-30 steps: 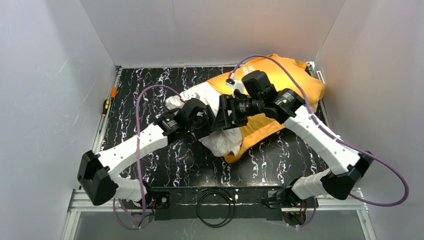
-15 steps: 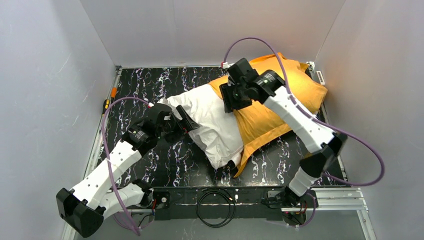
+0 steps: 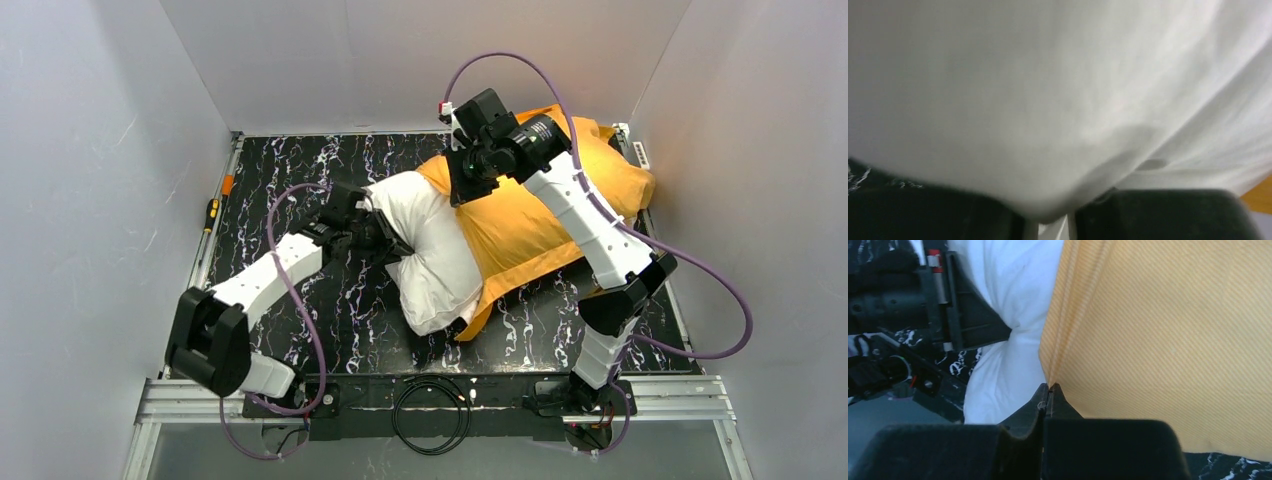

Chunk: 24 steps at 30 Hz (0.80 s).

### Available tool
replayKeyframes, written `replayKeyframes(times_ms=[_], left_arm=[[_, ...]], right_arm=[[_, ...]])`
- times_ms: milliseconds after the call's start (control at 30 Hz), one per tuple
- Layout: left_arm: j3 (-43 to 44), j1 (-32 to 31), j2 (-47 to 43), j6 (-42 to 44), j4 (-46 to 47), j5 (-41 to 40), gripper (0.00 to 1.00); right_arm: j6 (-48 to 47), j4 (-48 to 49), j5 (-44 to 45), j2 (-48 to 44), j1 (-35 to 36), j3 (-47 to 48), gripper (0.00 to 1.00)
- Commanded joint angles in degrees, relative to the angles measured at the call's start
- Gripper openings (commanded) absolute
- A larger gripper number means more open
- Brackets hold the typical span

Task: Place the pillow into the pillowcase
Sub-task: Stuff the pillow into the pillowcase.

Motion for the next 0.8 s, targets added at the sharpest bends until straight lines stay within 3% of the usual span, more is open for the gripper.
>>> replayKeyframes(times_ms=[0, 33, 100, 233, 300, 400, 567, 600, 700, 767], left_arm=[[6.6, -1.1, 5.8, -0.9, 9.6, 7.2, 0.08], [8.0, -1.7, 7.0, -1.4, 10.6, 7.6, 0.02], [10.7, -3.2, 9.0, -2.7, 12.6, 7.8, 0.00], [16.7, -7.6, 12.0, -7.6, 15.8, 6.6, 0.00], [19.4, -10.8, 12.4, -8.8, 15.4, 4.4, 0.00], [20.4, -13.4, 11.2, -8.1, 12.5, 1.9, 0.00], [14.7, -11.6, 2.7, -2.3, -2.0, -4.4, 0.00], [13.1, -10.8, 0.7, -1.2, -4.4, -5.0, 0.03], [8.6, -8.1, -6.5, 1.7, -10.5, -7.1, 0.38], [6.5, -5.9, -10.3, 3.5, -13.2, -7.6, 0.57]], right_arm=[[8.2, 13.6, -24.0, -4.9, 0.0, -1.7, 0.01], [11.4, 17.8, -28.5, -6.0, 0.0, -4.5, 0.01], [19.9, 31.9, -38.2, -8.6, 0.0, -13.4, 0.01], [48.5, 71.8, -52.9, -12.9, 1.0, -32.9, 0.01], [53.4, 76.8, -54.1, -12.6, 1.0, -35.1, 0.01], [49.0, 66.4, -53.6, -11.8, 0.2, -34.1, 0.01], [24.6, 30.0, -39.8, -10.7, -2.9, -25.2, 0.02], [20.9, 23.3, -36.1, -10.6, -3.1, -23.2, 0.09], [12.2, 15.5, -27.1, -10.5, -3.9, -19.5, 0.39], [9.1, 13.6, -22.8, -10.2, -5.2, -17.7, 0.56]])
